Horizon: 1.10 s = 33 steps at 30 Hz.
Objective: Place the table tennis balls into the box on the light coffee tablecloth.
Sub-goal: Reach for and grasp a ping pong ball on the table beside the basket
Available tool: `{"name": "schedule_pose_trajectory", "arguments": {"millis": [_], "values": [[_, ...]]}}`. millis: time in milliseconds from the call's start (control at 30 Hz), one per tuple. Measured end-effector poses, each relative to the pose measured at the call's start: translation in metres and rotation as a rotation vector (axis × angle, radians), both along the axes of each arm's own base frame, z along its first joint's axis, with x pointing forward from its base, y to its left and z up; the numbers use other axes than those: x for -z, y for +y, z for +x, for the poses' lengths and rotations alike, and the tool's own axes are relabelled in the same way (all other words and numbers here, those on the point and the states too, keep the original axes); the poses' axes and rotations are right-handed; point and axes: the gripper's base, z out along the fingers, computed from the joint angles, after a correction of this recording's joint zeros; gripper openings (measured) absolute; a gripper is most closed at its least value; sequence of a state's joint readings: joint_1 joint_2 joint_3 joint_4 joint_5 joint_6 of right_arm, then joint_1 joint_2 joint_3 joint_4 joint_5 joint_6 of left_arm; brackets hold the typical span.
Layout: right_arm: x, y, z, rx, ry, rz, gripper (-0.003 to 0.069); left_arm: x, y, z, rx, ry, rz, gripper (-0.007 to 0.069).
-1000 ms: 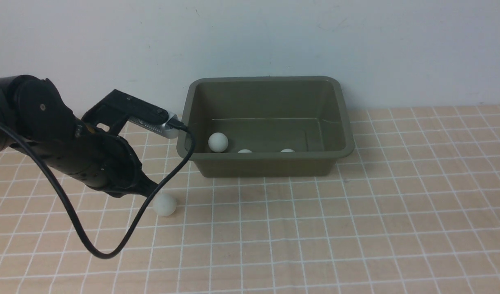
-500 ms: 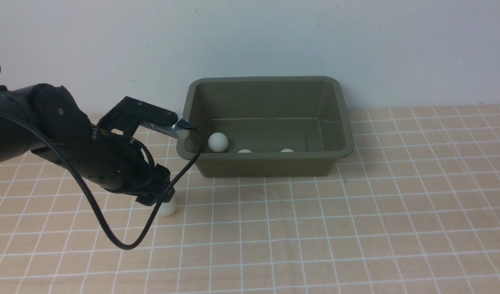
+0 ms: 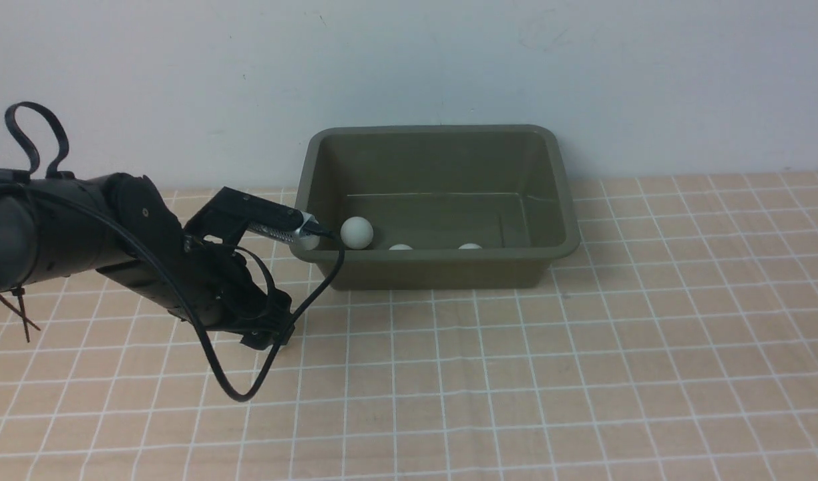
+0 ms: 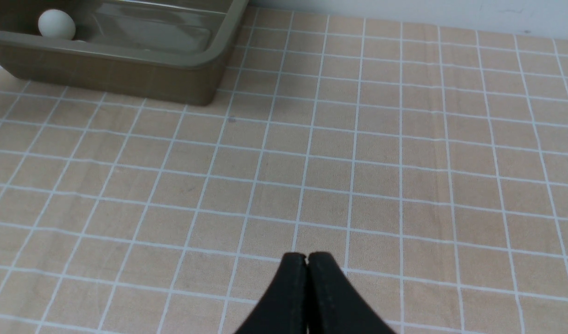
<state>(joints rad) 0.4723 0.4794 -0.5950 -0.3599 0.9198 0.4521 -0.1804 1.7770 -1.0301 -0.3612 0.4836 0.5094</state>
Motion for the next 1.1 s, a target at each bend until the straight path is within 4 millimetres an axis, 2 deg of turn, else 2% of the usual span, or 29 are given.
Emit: {"name": "schedule_pose_trajectory", "arguments": {"millis": [300, 433, 733, 867, 1000, 1100], "values": [[0.000, 0.000, 0.000, -0.001, -0.002, 0.001, -0.0019, 0.009, -0.002, 0.012, -0.017, -0.004, -0.008, 0.0529], [0.000, 0.000, 0.000, -0.001, -0.002, 0.001, -0.0019, 0.015, -0.005, 0.023, -0.019, 0.010, -0.015, 0.0529], [0.000, 0.000, 0.000, -0.001, -0.002, 0.001, -0.0019, 0.027, -0.008, 0.026, 0.002, 0.091, -0.017, 0.0527], [0.000, 0.000, 0.000, -0.001, -0.002, 0.001, -0.0019, 0.027, -0.008, 0.026, -0.007, 0.097, -0.021, 0.0478], [0.000, 0.000, 0.000, -0.001, -0.002, 0.001, -0.0019, 0.027, -0.008, 0.026, -0.014, 0.105, -0.025, 0.0323], [0.000, 0.000, 0.000, -0.001, -0.002, 0.001, -0.0019, 0.027, -0.009, 0.024, -0.020, 0.128, -0.030, 0.0319]]}}
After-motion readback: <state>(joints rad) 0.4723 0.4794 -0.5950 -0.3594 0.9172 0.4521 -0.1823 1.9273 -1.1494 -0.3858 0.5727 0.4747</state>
